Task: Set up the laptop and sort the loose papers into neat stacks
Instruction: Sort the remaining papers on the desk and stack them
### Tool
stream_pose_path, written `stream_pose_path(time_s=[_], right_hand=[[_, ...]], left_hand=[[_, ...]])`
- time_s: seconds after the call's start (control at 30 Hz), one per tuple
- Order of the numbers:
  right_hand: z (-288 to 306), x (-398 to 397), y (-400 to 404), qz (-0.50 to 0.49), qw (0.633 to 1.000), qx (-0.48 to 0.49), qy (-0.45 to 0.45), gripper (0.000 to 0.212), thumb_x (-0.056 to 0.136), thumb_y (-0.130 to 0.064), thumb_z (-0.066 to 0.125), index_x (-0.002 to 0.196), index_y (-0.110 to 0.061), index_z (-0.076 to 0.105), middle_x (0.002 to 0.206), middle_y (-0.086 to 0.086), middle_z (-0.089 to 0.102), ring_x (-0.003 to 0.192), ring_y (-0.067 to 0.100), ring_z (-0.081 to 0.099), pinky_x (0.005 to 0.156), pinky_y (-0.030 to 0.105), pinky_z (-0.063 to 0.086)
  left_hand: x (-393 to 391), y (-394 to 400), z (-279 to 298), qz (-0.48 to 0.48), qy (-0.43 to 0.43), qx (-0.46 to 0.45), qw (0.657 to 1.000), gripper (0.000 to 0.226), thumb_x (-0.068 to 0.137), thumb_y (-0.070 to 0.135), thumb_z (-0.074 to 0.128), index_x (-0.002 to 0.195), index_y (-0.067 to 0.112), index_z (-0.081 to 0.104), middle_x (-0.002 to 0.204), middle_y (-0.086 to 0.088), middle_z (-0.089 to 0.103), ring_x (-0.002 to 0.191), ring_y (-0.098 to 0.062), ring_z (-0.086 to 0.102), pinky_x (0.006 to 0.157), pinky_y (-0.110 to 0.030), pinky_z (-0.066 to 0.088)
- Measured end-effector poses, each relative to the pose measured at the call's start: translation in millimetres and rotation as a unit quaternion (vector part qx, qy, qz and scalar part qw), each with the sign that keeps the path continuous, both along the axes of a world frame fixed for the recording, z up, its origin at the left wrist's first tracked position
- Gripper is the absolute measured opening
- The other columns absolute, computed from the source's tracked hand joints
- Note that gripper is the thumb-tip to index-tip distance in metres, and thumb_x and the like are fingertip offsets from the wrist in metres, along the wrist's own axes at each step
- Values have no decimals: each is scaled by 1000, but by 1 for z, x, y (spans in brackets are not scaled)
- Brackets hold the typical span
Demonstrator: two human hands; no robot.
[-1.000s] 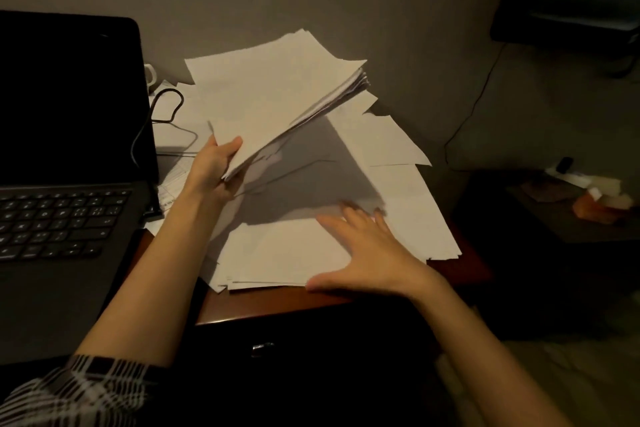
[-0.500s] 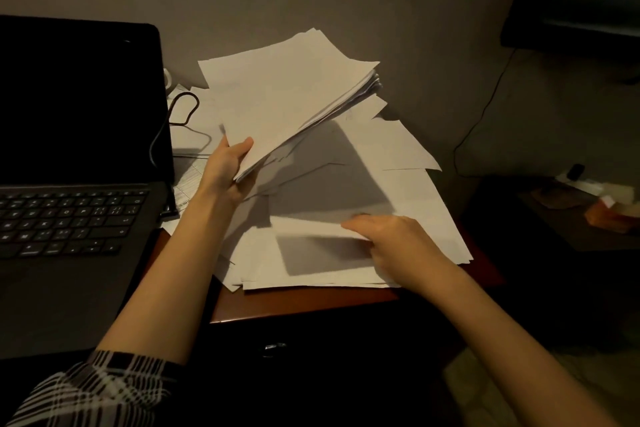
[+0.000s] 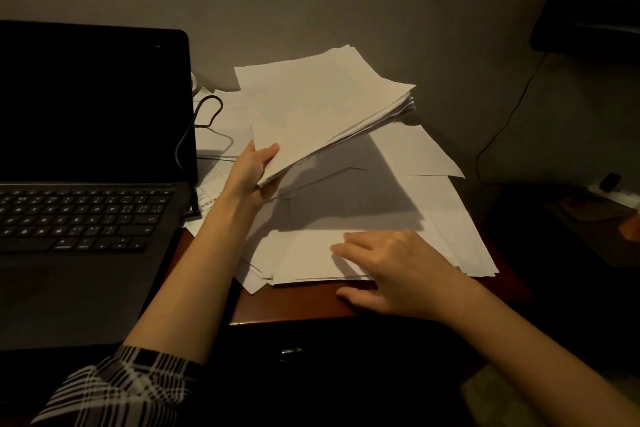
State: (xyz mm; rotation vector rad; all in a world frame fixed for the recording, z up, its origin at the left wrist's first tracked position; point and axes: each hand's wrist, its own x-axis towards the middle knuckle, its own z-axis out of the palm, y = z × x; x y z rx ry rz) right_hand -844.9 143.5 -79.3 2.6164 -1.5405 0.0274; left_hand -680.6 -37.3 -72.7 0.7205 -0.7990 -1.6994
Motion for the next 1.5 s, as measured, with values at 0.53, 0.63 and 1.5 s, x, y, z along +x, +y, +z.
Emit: stream_pose_path(time_s=[0.53, 0.63, 1.5], right_hand=[[10, -22, -24, -124, 984, -130, -14, 43, 82, -4, 60, 118, -27, 61, 99, 1, 70, 90, 27, 67, 70, 37, 54], [37, -33, -26, -103, 961, -238, -97, 34, 75, -2, 73, 104, -20, 72, 84, 6, 74, 72, 27, 70, 56, 40, 57], [107, -120, -58, -415, 540, -81, -728, 30, 87, -22, 67, 110, -3, 62, 105, 9, 66, 97, 25, 62, 90, 39, 49]], left_hand=[[4, -2, -4, -13, -157, -18, 987, 33, 97, 3, 43, 127, 15, 48, 102, -2, 64, 81, -14, 61, 50, -22, 52], [3, 2, -2, -9, -237, -47, 970, 30, 97, 1, 42, 122, 18, 45, 105, -1, 59, 82, -11, 58, 59, -23, 49], [7, -10, -18, -17, -301, 1, 954, 28, 89, -11, 44, 111, 4, 53, 85, -9, 59, 75, -17, 52, 66, -23, 40]])
